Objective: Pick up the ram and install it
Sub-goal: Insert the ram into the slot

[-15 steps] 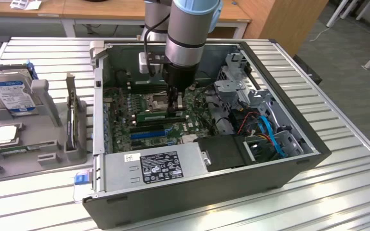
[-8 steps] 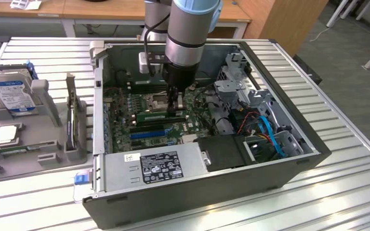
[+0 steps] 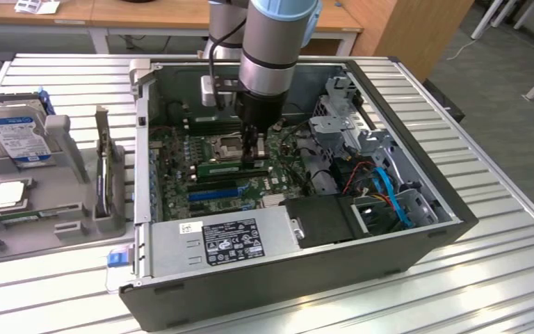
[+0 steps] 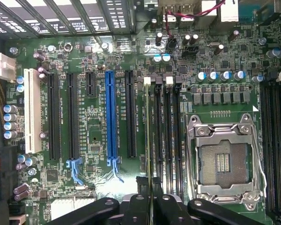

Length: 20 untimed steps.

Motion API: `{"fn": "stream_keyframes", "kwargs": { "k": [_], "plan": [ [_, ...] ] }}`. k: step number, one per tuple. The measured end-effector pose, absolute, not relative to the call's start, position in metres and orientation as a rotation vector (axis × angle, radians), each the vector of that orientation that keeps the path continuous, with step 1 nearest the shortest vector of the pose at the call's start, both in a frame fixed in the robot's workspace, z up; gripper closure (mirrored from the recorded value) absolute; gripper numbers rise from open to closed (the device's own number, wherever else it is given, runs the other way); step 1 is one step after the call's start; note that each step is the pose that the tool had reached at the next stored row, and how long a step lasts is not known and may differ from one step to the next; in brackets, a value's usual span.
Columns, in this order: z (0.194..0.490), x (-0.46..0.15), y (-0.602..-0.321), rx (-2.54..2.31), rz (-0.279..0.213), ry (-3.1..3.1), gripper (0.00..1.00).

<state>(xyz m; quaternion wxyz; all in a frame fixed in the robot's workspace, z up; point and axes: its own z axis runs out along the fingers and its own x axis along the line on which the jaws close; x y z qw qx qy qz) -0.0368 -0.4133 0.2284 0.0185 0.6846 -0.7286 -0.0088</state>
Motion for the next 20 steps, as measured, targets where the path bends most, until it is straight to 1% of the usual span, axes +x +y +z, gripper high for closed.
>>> {"fn": "stream_keyframes", "kwargs": {
  "k": [20],
  "plan": [
    [0.2284,-0.0366,-0.4107,2.126,-0.027,-2.262,0.87]
  ]
}}
